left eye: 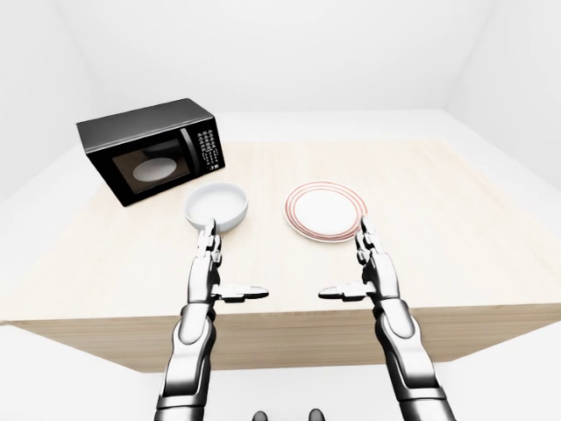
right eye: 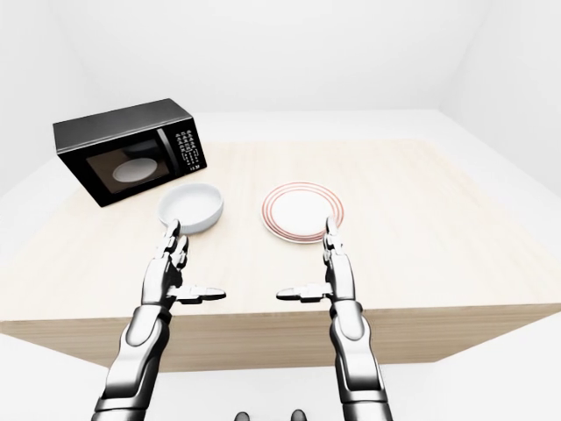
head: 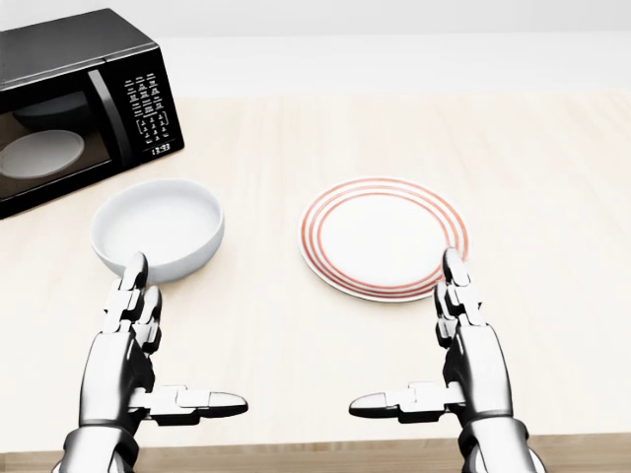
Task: Pick up the white bowl and put it on the plate.
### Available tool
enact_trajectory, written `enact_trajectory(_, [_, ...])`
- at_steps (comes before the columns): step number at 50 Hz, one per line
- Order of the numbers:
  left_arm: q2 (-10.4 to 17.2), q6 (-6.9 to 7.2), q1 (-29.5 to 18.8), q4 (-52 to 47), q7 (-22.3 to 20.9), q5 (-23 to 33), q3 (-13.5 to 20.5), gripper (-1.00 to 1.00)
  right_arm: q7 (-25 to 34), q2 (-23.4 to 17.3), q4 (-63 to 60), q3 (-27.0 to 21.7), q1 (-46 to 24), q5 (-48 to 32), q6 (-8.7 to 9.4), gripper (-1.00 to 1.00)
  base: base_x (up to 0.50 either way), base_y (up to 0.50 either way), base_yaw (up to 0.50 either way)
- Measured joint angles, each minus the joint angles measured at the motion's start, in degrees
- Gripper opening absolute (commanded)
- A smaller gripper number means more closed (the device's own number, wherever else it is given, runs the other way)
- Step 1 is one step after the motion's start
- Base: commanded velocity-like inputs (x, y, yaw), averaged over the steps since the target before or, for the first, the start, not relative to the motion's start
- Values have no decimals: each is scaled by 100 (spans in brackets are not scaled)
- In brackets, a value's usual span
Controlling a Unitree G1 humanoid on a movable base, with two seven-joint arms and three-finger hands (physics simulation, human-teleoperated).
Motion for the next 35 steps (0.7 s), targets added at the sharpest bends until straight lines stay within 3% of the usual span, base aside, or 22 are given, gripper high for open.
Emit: enact_trajectory(35, [28,-1,-5,10,-7,-4,26,100,24,43,100,82,35,-104,-111,100,0,44,0])
